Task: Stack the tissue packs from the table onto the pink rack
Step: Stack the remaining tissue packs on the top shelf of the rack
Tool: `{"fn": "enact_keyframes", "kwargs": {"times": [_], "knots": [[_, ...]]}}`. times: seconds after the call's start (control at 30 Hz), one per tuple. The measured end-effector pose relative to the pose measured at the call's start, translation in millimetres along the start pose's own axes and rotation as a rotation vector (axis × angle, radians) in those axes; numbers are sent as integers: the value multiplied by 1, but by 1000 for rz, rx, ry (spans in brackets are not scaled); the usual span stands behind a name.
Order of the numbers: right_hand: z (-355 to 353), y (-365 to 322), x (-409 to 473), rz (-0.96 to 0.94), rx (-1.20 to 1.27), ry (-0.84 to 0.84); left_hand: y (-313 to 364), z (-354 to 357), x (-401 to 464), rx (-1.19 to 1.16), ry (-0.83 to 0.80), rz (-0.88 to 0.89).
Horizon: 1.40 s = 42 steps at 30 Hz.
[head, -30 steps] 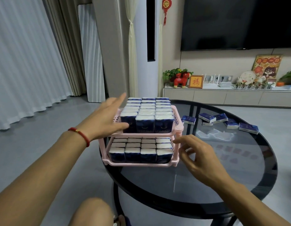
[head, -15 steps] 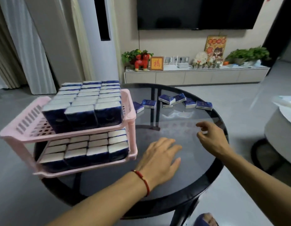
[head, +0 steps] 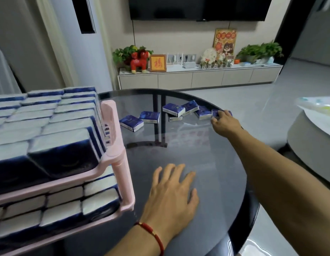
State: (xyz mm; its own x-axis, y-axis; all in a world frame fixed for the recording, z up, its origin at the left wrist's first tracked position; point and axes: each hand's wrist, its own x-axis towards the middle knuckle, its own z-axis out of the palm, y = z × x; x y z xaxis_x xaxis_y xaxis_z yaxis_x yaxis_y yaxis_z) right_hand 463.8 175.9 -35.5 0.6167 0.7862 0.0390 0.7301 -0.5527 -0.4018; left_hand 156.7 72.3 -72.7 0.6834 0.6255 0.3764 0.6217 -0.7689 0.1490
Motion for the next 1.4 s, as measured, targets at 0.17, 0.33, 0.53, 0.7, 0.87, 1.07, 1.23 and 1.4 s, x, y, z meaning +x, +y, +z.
{"fn": "enact_keyframes", "kwargs": {"times": [0.17,0.33,0.53,0.7,0.87,1.07,1.23,1.4], "knots": [[-4,3,-24,112,30,4,-2,-3,-1,-48,-28,-1],[-10,12,-86,-11,24,10,-1,-15,-2,-183,-210,-67],[-28,7,-196,-278,3,42,5,-52,-22,-372,-182,-115],[-48,2,-271,-423,-2,-145,12,-84,-57,-586,-145,-308],[-57,-36,-323,-739,118,-145,10,-112,-88,-927,-93,-499],[-40,-96,-347,-1062,264,-22,-10,-173,-127,-923,173,-386],[-36,-130,-347,-1115,400,106,-47,-215,-152,-749,596,-366],[-31,-160,-340,-1128,358,272,-83,-232,-156,-590,865,-366]]}}
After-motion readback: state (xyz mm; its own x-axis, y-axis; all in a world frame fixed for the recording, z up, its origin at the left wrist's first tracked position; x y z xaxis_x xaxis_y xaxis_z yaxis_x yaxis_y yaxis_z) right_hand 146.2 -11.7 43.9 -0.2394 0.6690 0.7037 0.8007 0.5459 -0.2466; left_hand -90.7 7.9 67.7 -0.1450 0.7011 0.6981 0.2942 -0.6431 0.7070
